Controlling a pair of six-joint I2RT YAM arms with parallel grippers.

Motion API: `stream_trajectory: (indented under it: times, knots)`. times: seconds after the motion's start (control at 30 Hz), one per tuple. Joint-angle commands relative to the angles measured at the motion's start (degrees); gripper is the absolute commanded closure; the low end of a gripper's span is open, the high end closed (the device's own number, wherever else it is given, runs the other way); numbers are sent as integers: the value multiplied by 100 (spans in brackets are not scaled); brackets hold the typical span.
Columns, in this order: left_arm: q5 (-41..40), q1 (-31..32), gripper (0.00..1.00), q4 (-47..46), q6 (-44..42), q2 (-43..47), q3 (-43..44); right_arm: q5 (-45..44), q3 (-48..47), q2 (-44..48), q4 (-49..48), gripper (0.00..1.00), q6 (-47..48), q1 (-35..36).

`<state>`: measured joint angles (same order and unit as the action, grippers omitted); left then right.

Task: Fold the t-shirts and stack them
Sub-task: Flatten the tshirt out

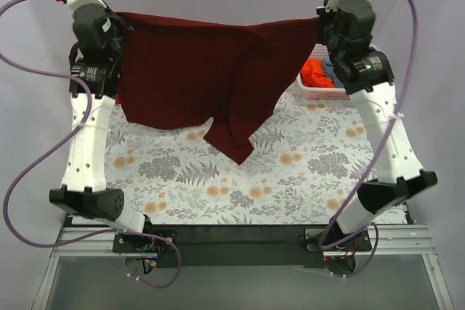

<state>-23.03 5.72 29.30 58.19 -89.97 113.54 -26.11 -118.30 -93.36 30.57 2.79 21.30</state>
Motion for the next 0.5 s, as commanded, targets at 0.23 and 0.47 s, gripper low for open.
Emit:
stream_trajectory:
  times: [0.23,0.47]
  knots:
    - [1062,-53,100,-478,-747,3107,-736,527,1300,3199,-1061,99,1443,-3]
    - [1669,-53,100,23,-906,4242,-842,1239,1416,4238,-1053,99,1979,-3]
